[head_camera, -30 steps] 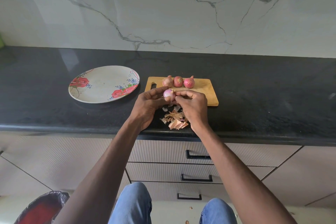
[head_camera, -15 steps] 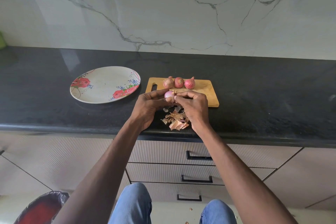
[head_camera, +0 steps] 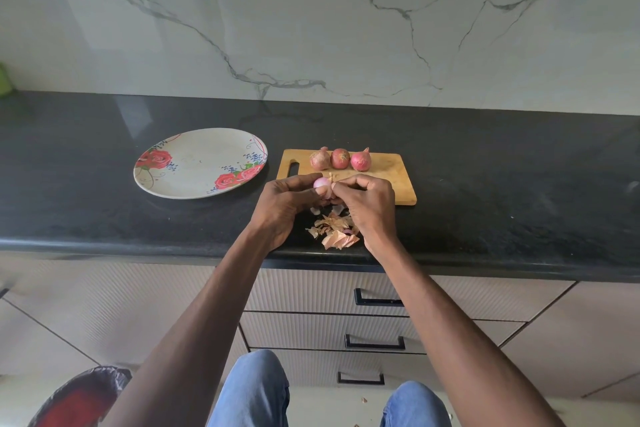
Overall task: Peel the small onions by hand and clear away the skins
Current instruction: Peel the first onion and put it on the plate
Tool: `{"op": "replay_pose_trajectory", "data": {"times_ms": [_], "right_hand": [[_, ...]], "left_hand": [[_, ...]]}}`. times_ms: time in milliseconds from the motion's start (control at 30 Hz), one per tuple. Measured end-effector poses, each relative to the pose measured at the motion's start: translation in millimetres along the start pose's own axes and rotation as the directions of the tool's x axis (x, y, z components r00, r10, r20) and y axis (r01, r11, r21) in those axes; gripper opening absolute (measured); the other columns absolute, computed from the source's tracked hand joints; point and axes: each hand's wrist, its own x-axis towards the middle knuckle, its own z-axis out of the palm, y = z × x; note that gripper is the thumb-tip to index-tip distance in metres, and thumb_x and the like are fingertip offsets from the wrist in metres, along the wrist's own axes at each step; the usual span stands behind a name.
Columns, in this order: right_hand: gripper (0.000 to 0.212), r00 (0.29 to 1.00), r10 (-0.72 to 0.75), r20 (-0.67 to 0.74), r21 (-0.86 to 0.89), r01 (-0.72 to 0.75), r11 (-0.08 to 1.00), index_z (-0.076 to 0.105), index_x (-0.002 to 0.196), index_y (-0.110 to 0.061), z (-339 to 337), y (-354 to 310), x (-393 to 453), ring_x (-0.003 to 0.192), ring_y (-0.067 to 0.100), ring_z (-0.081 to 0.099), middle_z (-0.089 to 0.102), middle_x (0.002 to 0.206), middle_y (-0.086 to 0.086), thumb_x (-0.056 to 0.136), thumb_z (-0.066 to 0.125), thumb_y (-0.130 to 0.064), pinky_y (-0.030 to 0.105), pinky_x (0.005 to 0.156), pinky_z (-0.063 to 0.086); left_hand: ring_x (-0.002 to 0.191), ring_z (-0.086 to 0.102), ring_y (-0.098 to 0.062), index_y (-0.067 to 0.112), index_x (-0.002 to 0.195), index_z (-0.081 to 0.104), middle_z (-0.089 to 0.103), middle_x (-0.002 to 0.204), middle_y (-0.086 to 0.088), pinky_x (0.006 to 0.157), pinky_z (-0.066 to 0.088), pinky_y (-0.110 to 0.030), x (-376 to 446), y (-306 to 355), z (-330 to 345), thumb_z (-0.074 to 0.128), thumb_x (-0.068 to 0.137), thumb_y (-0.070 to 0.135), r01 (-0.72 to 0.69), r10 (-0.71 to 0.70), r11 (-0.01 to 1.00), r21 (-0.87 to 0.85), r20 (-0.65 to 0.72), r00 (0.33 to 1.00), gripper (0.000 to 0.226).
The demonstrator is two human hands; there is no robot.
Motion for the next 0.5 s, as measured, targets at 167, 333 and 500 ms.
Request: {"op": "replay_pose_trajectory", "data": {"times_ms": [167, 333, 500], "right_hand": [[0.017, 0.999, -0.042, -0.011, -0.079, 0.041, 0.996, 0.077, 0.073, -0.001, 0.2, 3.8, 0.6, 0.056, 0.01, 0.067, 0.073, 0.064, 0.002, 0.079, 0.084, -0.016, 0.024, 0.051, 0.055], [0.012, 0.999, -0.036, -0.02, -0.081, 0.034, 0.996, 0.077, 0.076, -0.003, 1.5, 5.3, 1.9, 0.061, 0.012, 0.069, 0.073, 0.067, 0.002, 0.083, 0.079, -0.013, 0.029, 0.055, 0.058], [0.019, 0.998, -0.068, -0.009, -0.035, 0.067, 0.997, 0.08, 0.097, -0.015, 0.4, 9.0, 2.7, 0.089, 0.018, 0.073, 0.077, 0.092, -0.001, 0.081, 0.081, -0.025, 0.045, 0.08, 0.061]], "left_hand": [[0.103, 0.068, -0.037, 0.007, 0.103, 0.078, 0.073, 0.109, -0.024, 0.106, 0.045, -0.057, -1.2, 0.7, 0.6, 0.075, 0.075, 0.005, -0.003, 0.003, 0.998, 0.061, -0.001, 1.0, 0.028], [0.1, 0.069, -0.033, 0.004, 0.107, 0.075, 0.074, 0.108, -0.022, 0.097, 0.052, -0.048, -0.9, 0.4, 0.4, 0.071, 0.082, -0.002, -0.012, 0.013, 0.998, 0.057, -0.019, 1.0, 0.026], [0.093, 0.071, -0.029, 0.002, 0.109, 0.075, 0.074, 0.107, -0.02, 0.096, 0.054, -0.045, 0.7, -0.1, -0.7, 0.07, 0.08, -0.003, -0.014, 0.014, 1.0, 0.006, -0.005, 1.0, 0.03]]}}
